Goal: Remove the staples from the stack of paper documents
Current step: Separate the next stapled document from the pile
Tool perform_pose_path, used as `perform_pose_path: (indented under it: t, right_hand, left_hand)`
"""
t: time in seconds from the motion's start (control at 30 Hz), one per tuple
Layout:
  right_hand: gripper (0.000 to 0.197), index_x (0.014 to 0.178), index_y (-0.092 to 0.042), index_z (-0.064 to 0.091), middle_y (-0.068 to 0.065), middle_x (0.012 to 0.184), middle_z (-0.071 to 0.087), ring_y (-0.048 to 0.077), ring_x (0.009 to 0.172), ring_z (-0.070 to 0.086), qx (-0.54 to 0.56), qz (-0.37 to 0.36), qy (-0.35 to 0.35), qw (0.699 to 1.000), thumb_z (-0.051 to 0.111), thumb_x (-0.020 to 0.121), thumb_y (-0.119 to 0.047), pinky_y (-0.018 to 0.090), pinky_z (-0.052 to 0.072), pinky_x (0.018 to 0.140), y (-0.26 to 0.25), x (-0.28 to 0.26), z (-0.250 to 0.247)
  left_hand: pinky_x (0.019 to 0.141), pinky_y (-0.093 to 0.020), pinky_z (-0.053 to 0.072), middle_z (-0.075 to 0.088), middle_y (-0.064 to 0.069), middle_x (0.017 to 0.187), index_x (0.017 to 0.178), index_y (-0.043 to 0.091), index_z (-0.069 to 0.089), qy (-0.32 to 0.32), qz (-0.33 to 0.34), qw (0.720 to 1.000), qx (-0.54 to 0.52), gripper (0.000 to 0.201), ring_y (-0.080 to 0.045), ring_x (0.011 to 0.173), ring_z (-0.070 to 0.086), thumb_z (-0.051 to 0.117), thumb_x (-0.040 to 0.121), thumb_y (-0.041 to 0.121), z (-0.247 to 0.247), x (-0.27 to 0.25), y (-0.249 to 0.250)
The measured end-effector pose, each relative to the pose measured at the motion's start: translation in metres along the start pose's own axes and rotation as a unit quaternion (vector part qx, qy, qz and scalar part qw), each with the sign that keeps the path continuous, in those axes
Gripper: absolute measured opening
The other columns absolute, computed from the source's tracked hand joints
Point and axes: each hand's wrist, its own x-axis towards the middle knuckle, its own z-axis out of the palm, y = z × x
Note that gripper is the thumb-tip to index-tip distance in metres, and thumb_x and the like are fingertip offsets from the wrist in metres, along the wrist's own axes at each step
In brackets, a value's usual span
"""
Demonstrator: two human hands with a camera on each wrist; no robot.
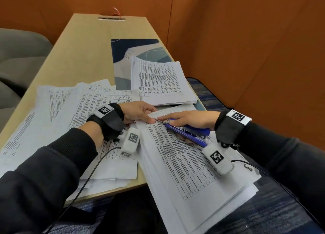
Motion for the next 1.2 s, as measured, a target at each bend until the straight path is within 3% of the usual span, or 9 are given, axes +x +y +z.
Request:
perform_pose_path:
  t: [0.1, 0.23, 0.37, 0.47, 0.63, 0.73, 0.83, 1.0, 1.2]
  right_hand:
    - [0.045, 0.149, -0.037, 0.035, -0.012, 0.153, 0.036, 0.008, 0.138, 0.035, -0.083, -0.008, 0.027, 0.996, 0.04, 0.105, -0.032, 0.018, 0.023, 0.111, -0.003, 0.0, 0.003]
    - [0.05, 0.148, -0.051, 0.025, 0.003, 0.143, 0.051, 0.025, 0.122, 0.052, -0.267, 0.025, 0.1, 0.958, 0.04, 0.102, -0.039, 0.034, 0.038, 0.104, -0.012, -0.002, 0.022]
    - [0.057, 0.152, -0.046, 0.011, 0.005, 0.096, 0.054, 0.024, 0.069, 0.052, -0.459, 0.027, 0.135, 0.877, 0.035, 0.103, -0.028, 0.034, 0.04, 0.057, -0.022, -0.006, 0.038]
    - [0.059, 0.153, -0.044, 0.007, 0.005, 0.094, 0.041, 0.021, 0.056, 0.038, -0.519, 0.024, 0.154, 0.84, 0.032, 0.103, -0.025, 0.032, 0.025, 0.048, -0.027, -0.005, 0.045]
    - [0.049, 0.147, -0.054, 0.024, 0.006, 0.119, 0.063, 0.016, 0.091, 0.056, -0.307, 0.019, 0.111, 0.945, 0.037, 0.103, -0.039, 0.035, 0.043, 0.086, -0.011, -0.013, 0.028]
    - [0.049, 0.145, -0.057, 0.024, 0.001, 0.138, 0.056, 0.006, 0.084, 0.051, -0.256, 0.045, 0.084, 0.962, 0.041, 0.102, -0.04, 0.029, 0.04, 0.092, 0.005, -0.024, 0.012]
    - [0.049, 0.144, -0.061, 0.021, -0.001, 0.15, 0.045, 0.015, 0.11, 0.056, -0.252, 0.06, 0.068, 0.964, 0.04, 0.102, -0.043, 0.036, 0.04, 0.105, 0.012, -0.028, 0.006]
    - [0.049, 0.145, -0.06, 0.02, -0.002, 0.139, 0.054, -0.005, 0.067, 0.041, -0.269, 0.041, 0.073, 0.959, 0.039, 0.103, -0.043, 0.03, 0.042, 0.087, 0.002, -0.024, 0.008]
    - [0.05, 0.149, -0.051, 0.022, 0.009, 0.127, 0.06, 0.009, 0.08, 0.041, -0.285, 0.05, 0.097, 0.952, 0.038, 0.104, -0.036, 0.028, 0.032, 0.08, -0.005, -0.019, 0.02]
  left_hand:
    - [0.079, -0.031, 0.057, 0.071, -0.014, 0.1, 0.107, 0.005, 0.066, 0.027, -0.008, 1.0, 0.011, 0.022, -0.022, 0.085, 0.069, 0.064, 0.085, 0.002, 0.001, -0.001, 0.005]
    - [0.081, -0.036, 0.051, 0.07, -0.015, 0.096, 0.099, 0.007, 0.069, 0.108, -0.042, 0.986, 0.123, 0.033, -0.024, 0.079, 0.063, 0.06, 0.091, 0.037, 0.01, 0.004, 0.008]
    - [0.072, -0.034, 0.043, 0.06, -0.013, 0.078, 0.078, 0.009, 0.067, 0.175, -0.042, 0.972, 0.154, 0.027, -0.022, 0.071, 0.051, 0.075, 0.079, 0.035, 0.019, 0.015, 0.007]
    - [0.061, -0.027, 0.04, 0.054, -0.005, 0.064, 0.071, 0.01, 0.061, 0.187, -0.042, 0.966, 0.176, 0.028, -0.017, 0.057, 0.046, 0.074, 0.08, 0.033, 0.021, 0.015, 0.009]
    - [0.073, -0.032, 0.052, 0.069, -0.007, 0.08, 0.082, 0.013, 0.068, 0.129, -0.036, 0.978, 0.161, 0.017, -0.02, 0.07, 0.06, 0.07, 0.085, 0.029, 0.013, 0.006, 0.005]
    - [0.077, -0.033, 0.056, 0.072, -0.014, 0.099, 0.099, 0.008, 0.069, 0.111, -0.038, 0.984, 0.133, 0.02, -0.024, 0.08, 0.066, 0.07, 0.085, 0.022, 0.012, 0.003, 0.006]
    - [0.069, -0.03, 0.058, 0.07, -0.019, 0.105, 0.104, 0.003, 0.066, 0.095, -0.047, 0.989, 0.104, 0.024, -0.025, 0.079, 0.067, 0.07, 0.085, 0.016, 0.014, 0.003, 0.009]
    - [0.07, -0.03, 0.059, 0.069, -0.021, 0.107, 0.106, 0.002, 0.066, 0.078, -0.048, 0.992, 0.092, 0.022, -0.021, 0.075, 0.07, 0.068, 0.085, 0.011, 0.012, 0.003, 0.006]
    - [0.073, -0.027, 0.059, 0.071, -0.016, 0.101, 0.108, 0.002, 0.067, 0.057, -0.039, 0.993, 0.101, 0.023, -0.018, 0.075, 0.071, 0.066, 0.086, 0.007, 0.009, 0.005, 0.005]
